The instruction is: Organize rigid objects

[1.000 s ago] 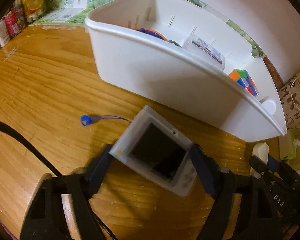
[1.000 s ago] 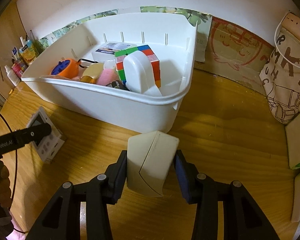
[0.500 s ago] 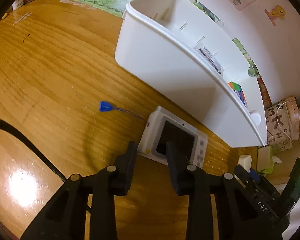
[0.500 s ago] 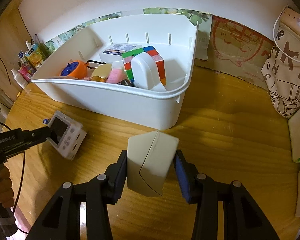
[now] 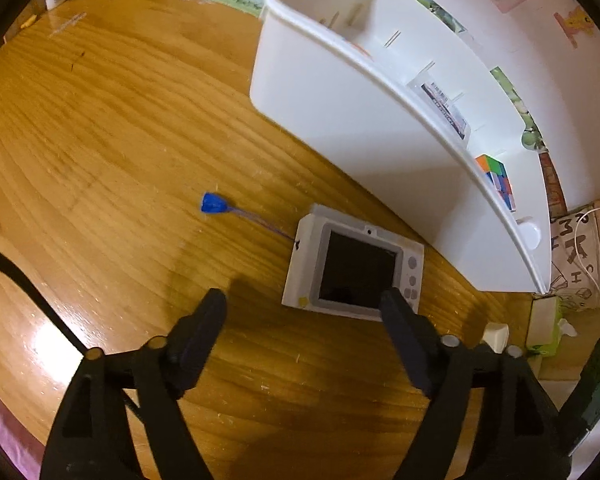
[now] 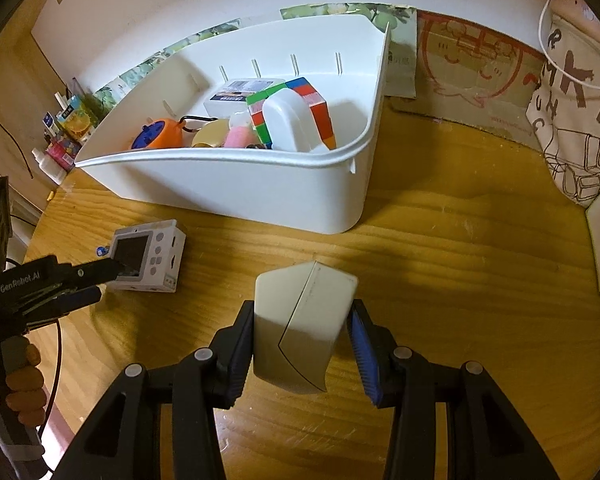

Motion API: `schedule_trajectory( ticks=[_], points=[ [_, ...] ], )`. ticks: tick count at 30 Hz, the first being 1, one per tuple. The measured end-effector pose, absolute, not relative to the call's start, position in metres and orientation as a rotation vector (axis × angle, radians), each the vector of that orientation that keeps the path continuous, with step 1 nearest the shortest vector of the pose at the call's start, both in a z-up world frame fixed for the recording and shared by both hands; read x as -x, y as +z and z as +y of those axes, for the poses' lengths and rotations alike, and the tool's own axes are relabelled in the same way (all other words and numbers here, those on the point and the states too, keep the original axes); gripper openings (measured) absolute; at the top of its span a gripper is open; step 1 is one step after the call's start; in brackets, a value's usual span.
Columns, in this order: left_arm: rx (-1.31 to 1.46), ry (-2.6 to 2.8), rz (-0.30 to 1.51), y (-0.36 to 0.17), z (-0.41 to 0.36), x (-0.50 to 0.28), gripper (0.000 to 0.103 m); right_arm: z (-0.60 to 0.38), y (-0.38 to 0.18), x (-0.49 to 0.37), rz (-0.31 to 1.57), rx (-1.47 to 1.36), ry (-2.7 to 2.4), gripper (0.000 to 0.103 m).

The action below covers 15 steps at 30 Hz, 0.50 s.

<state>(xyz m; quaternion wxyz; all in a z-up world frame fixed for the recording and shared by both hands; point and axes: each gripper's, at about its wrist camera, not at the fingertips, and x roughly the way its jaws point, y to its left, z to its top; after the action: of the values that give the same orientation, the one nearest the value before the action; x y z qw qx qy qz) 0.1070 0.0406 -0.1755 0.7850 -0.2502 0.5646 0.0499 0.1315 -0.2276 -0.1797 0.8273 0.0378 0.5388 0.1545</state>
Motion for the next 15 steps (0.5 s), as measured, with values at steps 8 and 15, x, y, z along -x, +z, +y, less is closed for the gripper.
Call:
schedule_trajectory(
  ticks=[8,15],
  points=[
    [0.424,0.065,1.265,-0.168,0.021,-0.128,0.095,-0.231,-0.184,-0.129,1.160,-0.104,0.358,0.046],
    [0.369,0.052,1.340,-0.173,0.010,-0.148,0.101,-0.231,-0.186,-0.128,1.172,-0.121,0.381,0.046]
  ],
)
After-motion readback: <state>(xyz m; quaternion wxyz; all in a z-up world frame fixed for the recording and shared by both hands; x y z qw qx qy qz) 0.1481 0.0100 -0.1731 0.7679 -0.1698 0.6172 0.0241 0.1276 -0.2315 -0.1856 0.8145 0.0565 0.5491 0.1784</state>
